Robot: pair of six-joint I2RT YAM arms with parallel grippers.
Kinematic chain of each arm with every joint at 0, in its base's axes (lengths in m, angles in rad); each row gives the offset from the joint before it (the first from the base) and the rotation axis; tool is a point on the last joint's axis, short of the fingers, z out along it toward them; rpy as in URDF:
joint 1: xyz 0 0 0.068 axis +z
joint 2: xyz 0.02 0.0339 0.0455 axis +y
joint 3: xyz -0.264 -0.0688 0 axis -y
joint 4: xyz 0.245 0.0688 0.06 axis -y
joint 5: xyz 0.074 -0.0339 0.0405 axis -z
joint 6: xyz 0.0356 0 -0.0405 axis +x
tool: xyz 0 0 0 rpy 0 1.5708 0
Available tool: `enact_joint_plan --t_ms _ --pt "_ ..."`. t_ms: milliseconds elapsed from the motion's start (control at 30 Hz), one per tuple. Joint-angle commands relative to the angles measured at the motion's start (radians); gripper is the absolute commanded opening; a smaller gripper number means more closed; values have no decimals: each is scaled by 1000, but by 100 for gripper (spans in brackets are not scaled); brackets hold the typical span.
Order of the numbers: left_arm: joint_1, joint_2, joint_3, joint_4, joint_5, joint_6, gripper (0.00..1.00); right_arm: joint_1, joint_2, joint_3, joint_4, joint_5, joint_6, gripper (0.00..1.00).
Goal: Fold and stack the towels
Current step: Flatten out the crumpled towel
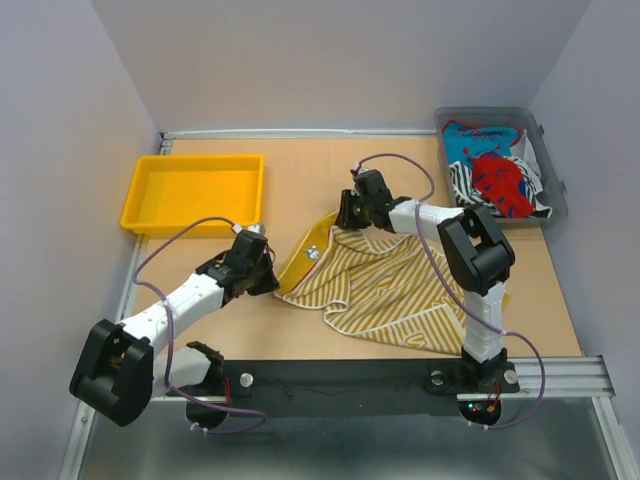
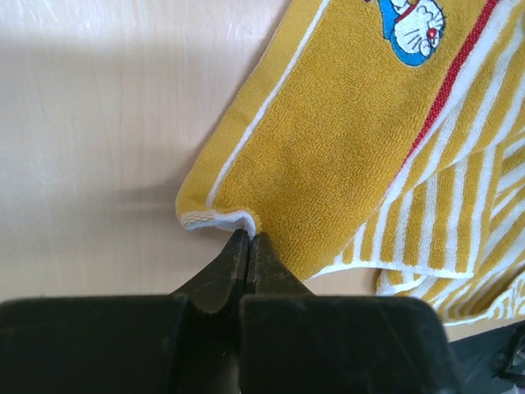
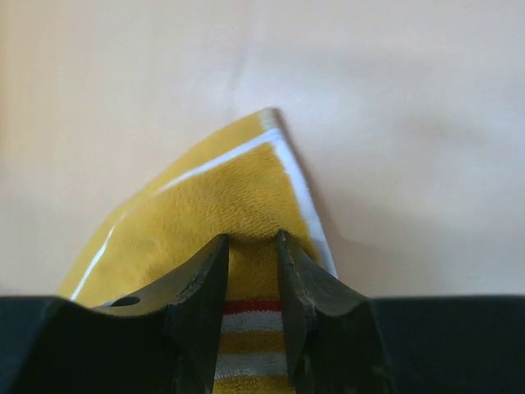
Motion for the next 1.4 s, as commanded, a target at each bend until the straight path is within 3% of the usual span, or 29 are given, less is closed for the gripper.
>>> enact_joint_plan --t_ms 0,200,333,433,667,967,1367 --pt "31 58 95 -16 -35 73 0 -92 -1 14 -87 363 -73 37" --pt "65 307 352 -57 -104 245 0 -155 -72 22 -115 418 -122 37" --pt "65 487 601 -108 -131 360 0 -157 -128 22 -115 398 -193 39" --pt "66 561 669 -140 -150 409 0 -158 -136 54 -113 305 -271 43" --pt "66 497 557 -105 -167 377 0 -149 -75 143 -116 52 -377 56" --pt "65 481 523 -74 -161 360 0 -111 72 256 -130 38 -440 59" --pt "66 458 496 -55 -148 336 0 -77 173 261 -191 116 -491 63"
